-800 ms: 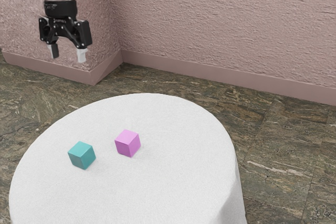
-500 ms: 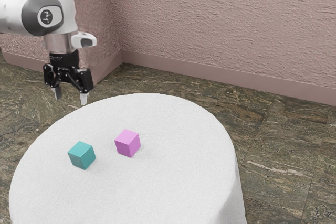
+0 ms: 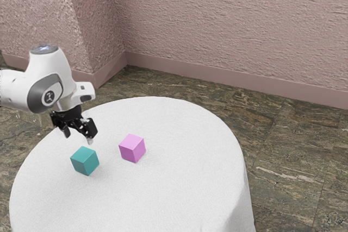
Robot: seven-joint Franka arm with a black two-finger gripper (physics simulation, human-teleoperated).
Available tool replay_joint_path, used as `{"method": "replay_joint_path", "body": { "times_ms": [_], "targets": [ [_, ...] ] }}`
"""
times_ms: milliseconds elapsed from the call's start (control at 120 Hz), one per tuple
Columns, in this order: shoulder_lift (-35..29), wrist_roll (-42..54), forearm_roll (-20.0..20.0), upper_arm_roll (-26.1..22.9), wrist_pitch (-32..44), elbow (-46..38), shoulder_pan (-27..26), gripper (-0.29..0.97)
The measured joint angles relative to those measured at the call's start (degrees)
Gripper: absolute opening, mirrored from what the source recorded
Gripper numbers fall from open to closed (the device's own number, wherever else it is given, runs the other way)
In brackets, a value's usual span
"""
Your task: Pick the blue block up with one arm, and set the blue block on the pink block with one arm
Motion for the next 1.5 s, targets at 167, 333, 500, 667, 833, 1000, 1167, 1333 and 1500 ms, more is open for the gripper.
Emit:
{"method": "replay_joint_path", "body": {
  "times_ms": [167, 333, 500, 667, 833, 1000, 1167, 1333, 1500],
  "targets": [
    [2.6, 1.8, -0.2, 0.0, 2.8, -0.8, 1.0, 0.68],
    [5.1, 3.1, -0.4, 0.0, 4.4, -1.4, 1.1, 0.68],
    [7.3, 4.2, -0.5, 0.0, 5.6, -1.4, 1.4, 0.67],
    [9.1, 5.0, -0.5, -0.1, 6.9, -1.3, 2.0, 0.67],
    [11.6, 5.7, -0.7, 0.0, 8.6, -1.0, 2.1, 0.67],
    [13.5, 6.5, -1.7, 0.1, 10.8, -0.9, 1.6, 0.64],
    [13.7, 7.1, -4.1, 1.1, 11.9, -0.9, 1.9, 0.43],
    [13.7, 7.3, -4.8, 1.2, 12.4, -0.9, 1.7, 0.38],
    [11.4, 7.0, -4.7, 1.3, 10.2, 1.0, 1.7, 0.36]
  ]
}}
